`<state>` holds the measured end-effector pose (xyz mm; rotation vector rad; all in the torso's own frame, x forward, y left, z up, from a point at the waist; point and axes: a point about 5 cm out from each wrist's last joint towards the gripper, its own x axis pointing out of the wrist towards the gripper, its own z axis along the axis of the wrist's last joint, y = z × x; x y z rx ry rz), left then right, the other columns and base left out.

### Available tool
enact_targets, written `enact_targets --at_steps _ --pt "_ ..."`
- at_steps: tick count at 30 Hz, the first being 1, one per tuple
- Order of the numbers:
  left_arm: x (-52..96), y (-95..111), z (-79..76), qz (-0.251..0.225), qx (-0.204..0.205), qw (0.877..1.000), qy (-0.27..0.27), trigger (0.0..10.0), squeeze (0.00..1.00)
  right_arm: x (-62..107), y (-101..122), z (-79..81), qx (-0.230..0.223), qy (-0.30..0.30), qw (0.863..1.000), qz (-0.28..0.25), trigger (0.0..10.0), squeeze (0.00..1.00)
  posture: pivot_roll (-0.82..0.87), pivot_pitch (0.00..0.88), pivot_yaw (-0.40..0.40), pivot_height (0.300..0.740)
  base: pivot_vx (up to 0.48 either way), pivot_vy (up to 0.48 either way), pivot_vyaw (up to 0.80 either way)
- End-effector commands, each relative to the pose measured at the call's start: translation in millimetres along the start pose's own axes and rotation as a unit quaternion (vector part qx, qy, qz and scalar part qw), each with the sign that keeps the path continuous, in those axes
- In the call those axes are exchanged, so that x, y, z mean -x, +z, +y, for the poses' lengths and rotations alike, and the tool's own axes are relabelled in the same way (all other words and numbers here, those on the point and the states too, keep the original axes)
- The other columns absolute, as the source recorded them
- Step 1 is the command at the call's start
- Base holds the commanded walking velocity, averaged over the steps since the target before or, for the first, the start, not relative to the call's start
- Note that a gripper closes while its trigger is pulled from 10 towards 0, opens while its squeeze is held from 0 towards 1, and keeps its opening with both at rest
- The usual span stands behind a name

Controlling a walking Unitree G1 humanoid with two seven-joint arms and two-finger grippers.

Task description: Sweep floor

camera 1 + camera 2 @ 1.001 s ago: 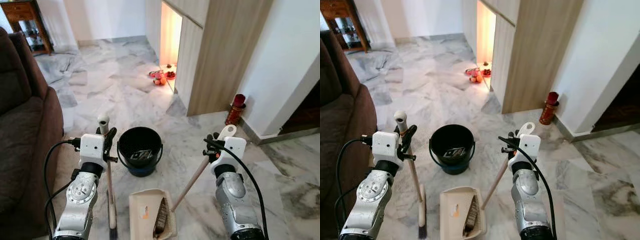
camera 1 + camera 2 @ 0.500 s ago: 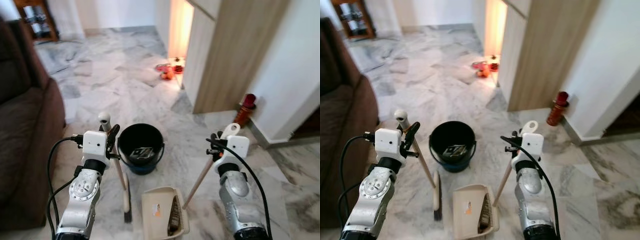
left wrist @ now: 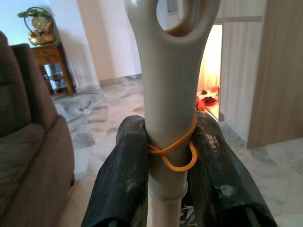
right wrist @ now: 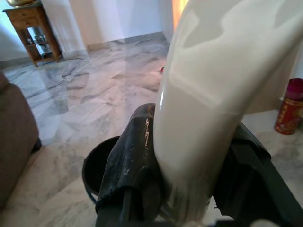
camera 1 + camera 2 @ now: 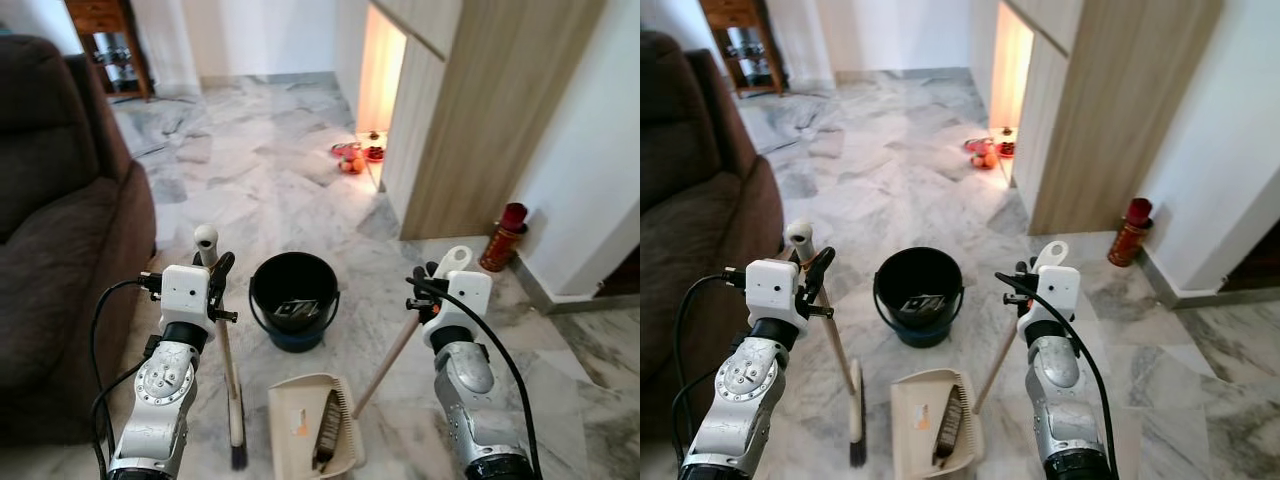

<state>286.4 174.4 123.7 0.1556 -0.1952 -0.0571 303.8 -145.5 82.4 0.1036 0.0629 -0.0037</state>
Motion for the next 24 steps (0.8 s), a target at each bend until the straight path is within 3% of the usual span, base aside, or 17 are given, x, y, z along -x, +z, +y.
enact_targets --at_steps 1,16,24 --pt "-3.1 6.4 0.4 -0.013 -0.009 1.0 -0.002 10.0 0.0 -3.1 12.1 3.9 -0.012 0.005 1.0 -0.023 10.0 0.0 0.14 0.0 0.002 0.74 0.0 0.0 0.0" --pt "-4.3 5.8 -1.8 -0.013 -0.009 1.0 -0.009 10.0 0.0 -3.1 25.8 3.3 -0.012 0.014 0.999 -0.048 10.0 0.0 0.13 0.0 0.01 0.74 0.0 0.0 0.0" --pt "-5.9 6.6 -1.2 -0.015 -0.009 1.0 -0.012 10.0 0.0 0.9 46.9 5.7 -0.023 0.035 0.994 -0.098 10.0 0.0 0.13 0.0 0.016 0.74 0.0 0.0 0.0"
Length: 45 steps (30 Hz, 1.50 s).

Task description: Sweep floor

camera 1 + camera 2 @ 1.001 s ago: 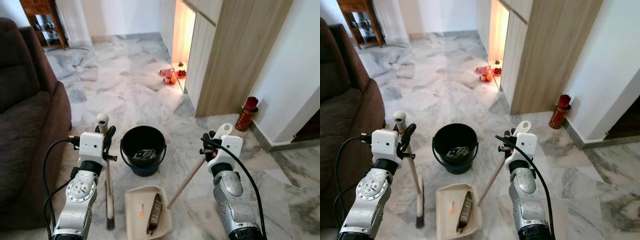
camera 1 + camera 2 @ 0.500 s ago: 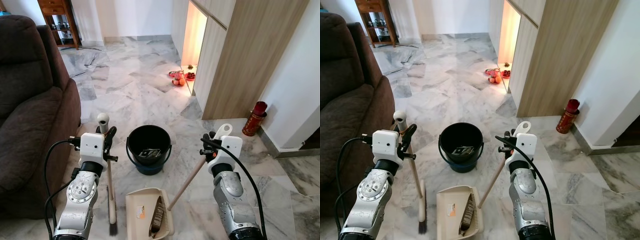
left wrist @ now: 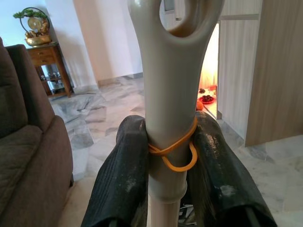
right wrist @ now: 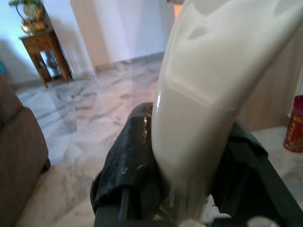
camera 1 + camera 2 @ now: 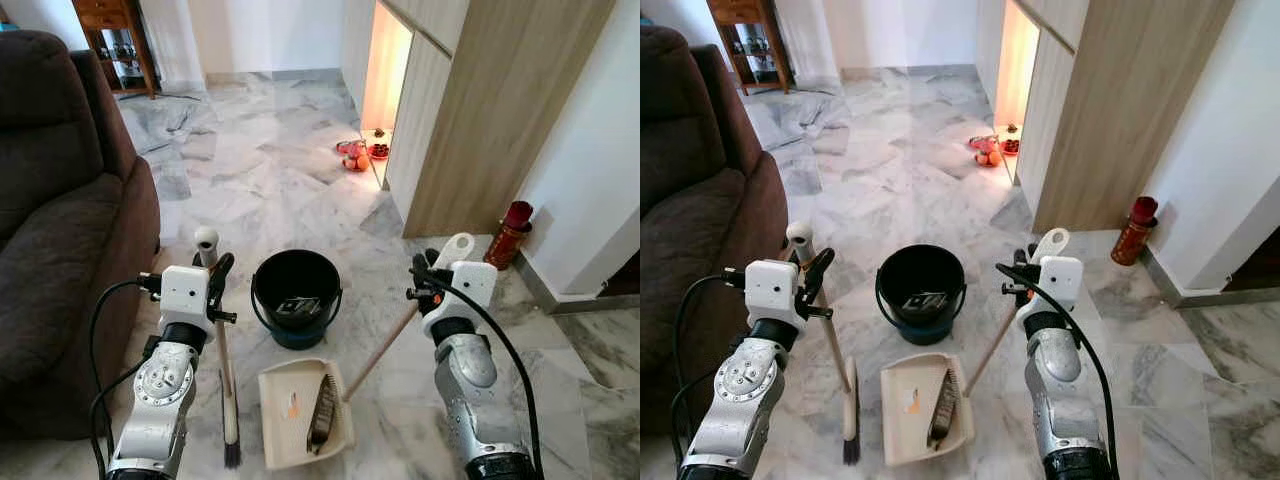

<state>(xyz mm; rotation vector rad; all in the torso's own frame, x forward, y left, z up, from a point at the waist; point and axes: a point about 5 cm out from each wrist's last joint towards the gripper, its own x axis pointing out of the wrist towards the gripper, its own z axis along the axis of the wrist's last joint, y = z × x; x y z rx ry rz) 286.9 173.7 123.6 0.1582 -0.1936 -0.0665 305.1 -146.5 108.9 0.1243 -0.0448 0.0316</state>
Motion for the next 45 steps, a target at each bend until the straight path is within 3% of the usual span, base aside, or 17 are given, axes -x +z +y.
enact_targets --at_steps 1,7,15,27,34,45 --pt "-5.5 6.8 -0.6 -0.015 -0.009 1.0 -0.007 10.0 0.0 -1.3 21.8 4.8 -0.012 0.017 0.999 -0.048 10.0 0.0 0.12 0.0 0.017 0.74 0.0 0.0 0.0" --pt "-7.2 7.3 -2.8 -0.017 -0.006 1.0 -0.011 10.0 0.0 4.5 26.0 2.2 -0.009 0.023 0.998 -0.051 10.0 0.0 0.12 0.0 0.019 0.74 0.0 0.0 0.0" --pt "-7.3 7.8 -1.5 -0.019 -0.006 1.0 -0.011 10.0 0.0 6.3 58.2 -1.1 -0.01 0.019 0.995 -0.101 10.0 0.0 0.12 0.0 0.02 0.74 0.0 0.0 0.0" --pt "-7.9 8.8 -0.9 -0.022 -0.005 1.0 -0.01 10.0 0.0 2.7 83.1 2.6 -0.028 0.01 0.99 -0.135 10.0 0.0 0.12 0.0 0.024 0.74 0.0 0.0 0.0" --pt "-7.6 10.1 0.7 -0.025 -0.006 1.0 -0.008 10.0 0.0 -1.3 102.6 10.5 -0.035 0.01 0.985 -0.168 10.0 0.0 0.13 0.0 0.028 0.74 0.0 0.0 0.0" --pt "-7.8 11.2 3.3 -0.029 -0.012 1.0 -0.002 10.0 0.0 -8.9 115.3 22.1 -0.032 0.018 0.981 -0.189 10.0 0.0 0.13 0.0 0.029 0.74 0.0 0.0 0.04"
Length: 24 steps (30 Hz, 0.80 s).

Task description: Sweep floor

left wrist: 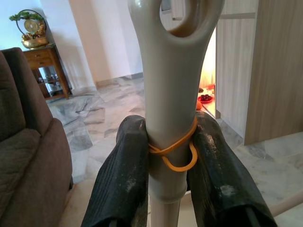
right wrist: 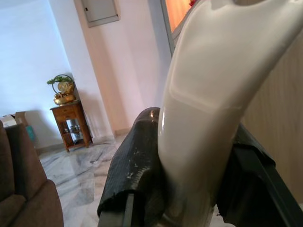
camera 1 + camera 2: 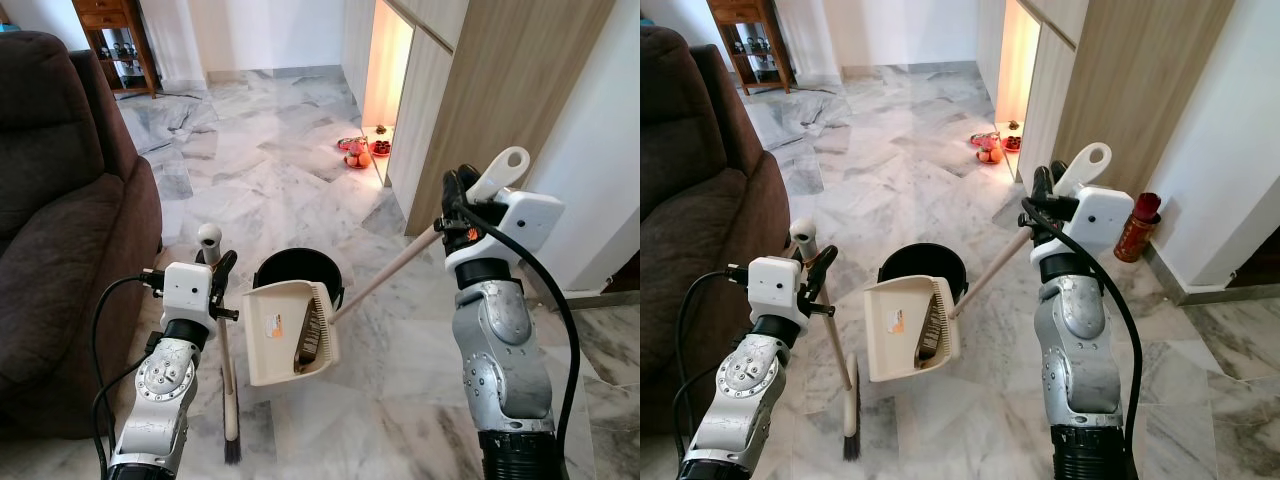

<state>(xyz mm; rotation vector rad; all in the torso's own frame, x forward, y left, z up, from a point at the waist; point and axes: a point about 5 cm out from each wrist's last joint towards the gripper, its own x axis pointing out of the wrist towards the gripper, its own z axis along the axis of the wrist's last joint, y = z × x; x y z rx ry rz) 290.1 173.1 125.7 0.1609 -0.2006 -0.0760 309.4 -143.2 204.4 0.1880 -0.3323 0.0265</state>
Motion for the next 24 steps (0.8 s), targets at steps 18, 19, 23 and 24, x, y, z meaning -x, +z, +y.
enact_targets --at_steps 18,19,23,24 --pt "-3.7 10.1 6.6 -0.028 -0.016 0.999 0.013 10.0 0.0 -7.8 16.3 11.9 -0.012 0.016 0.999 -0.04 10.0 0.0 0.14 0.0 0.023 0.74 0.312 0.0 0.15" --pt "-3.7 10.2 6.6 -0.028 -0.016 0.999 0.013 10.0 0.0 -7.8 16.3 12.0 -0.013 0.016 0.999 -0.04 10.0 0.0 0.14 0.0 0.023 0.74 0.345 0.0 0.0" --pt "-3.8 11.1 7.7 -0.03 -0.017 0.999 0.015 10.0 0.0 -8.1 16.6 13.8 -0.016 0.019 0.999 -0.04 10.0 0.0 0.15 0.0 0.023 0.74 0.345 0.0 0.0" --pt "-3.7 11.3 7.9 -0.03 -0.017 0.999 0.015 10.0 0.0 -8.1 16.7 14.0 -0.016 0.019 0.999 -0.041 10.0 0.0 0.15 0.0 0.023 0.74 0.345 0.0 0.0"
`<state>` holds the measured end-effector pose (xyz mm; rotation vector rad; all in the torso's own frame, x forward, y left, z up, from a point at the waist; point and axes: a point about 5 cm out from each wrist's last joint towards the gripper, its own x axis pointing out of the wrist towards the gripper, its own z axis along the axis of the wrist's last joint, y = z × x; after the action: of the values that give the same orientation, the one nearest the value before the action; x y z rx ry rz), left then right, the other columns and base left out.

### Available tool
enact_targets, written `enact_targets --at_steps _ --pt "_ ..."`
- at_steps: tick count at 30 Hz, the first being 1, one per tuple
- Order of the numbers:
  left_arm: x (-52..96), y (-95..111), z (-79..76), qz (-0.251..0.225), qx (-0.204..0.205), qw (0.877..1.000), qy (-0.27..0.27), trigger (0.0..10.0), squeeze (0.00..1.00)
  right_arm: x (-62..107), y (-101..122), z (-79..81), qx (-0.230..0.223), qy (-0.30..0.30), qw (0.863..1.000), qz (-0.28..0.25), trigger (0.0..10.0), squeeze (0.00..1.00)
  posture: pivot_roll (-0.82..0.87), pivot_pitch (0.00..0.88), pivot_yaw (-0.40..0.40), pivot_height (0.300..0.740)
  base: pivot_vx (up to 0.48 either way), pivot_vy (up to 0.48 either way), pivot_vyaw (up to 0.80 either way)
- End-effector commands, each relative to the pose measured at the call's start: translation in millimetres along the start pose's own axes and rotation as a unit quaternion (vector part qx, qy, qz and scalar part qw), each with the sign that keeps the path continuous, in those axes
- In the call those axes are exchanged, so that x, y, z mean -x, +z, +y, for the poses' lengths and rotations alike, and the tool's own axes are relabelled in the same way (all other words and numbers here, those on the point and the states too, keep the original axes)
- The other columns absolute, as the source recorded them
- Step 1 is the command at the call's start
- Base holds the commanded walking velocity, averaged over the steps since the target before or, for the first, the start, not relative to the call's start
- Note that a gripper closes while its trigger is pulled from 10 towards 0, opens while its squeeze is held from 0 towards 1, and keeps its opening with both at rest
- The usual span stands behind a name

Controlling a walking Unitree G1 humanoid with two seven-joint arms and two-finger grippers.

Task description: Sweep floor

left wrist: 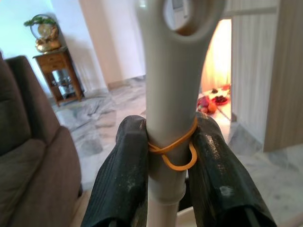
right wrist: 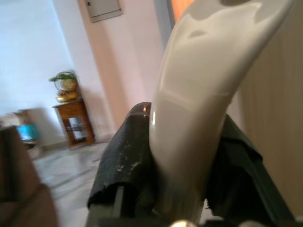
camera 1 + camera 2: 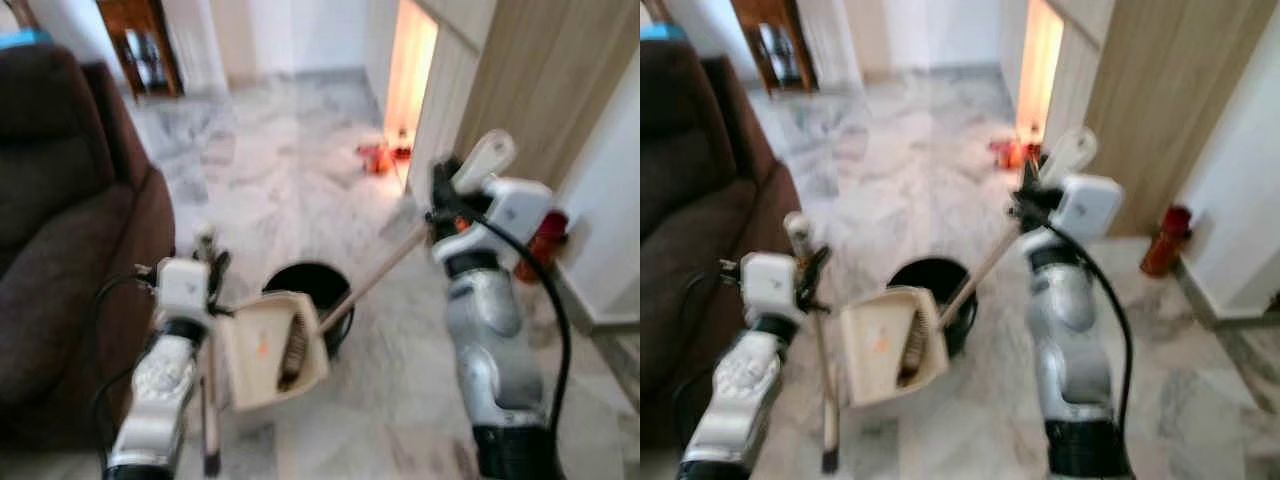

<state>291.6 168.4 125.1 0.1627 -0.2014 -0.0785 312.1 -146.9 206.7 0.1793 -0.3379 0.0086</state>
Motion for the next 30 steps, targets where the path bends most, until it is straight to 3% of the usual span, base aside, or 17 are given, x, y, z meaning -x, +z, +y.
enact_targets --at_steps 1,5,13,30 --pt "-2.0 11.6 12.6 -0.03 -0.017 0.999 0.017 10.0 0.0 -4.7 15.0 17.4 -0.023 0.026 0.999 -0.037 10.0 0.0 0.15 0.0 0.023 0.74 0.345 0.0 0.0" --pt "-2.1 12.2 12.8 -0.032 -0.016 0.999 0.018 10.0 0.0 -4.8 17.1 19.4 -0.018 0.031 0.998 -0.043 10.0 0.0 0.15 0.0 0.023 0.74 0.346 0.0 0.0" --pt "-2.3 13.2 13.3 -0.035 -0.016 0.999 0.019 10.0 0.0 -5.6 19.4 22.0 -0.022 0.037 0.998 -0.05 10.0 0.0 0.15 0.0 0.021 0.74 0.345 0.0 0.75" --pt "-3.2 14.2 14.5 -0.039 -0.017 0.999 0.021 10.0 0.0 -6.5 20.5 27.3 -0.037 0.046 0.997 -0.051 10.0 0.0 0.15 0.0 0.019 0.74 0.345 0.0 0.0"
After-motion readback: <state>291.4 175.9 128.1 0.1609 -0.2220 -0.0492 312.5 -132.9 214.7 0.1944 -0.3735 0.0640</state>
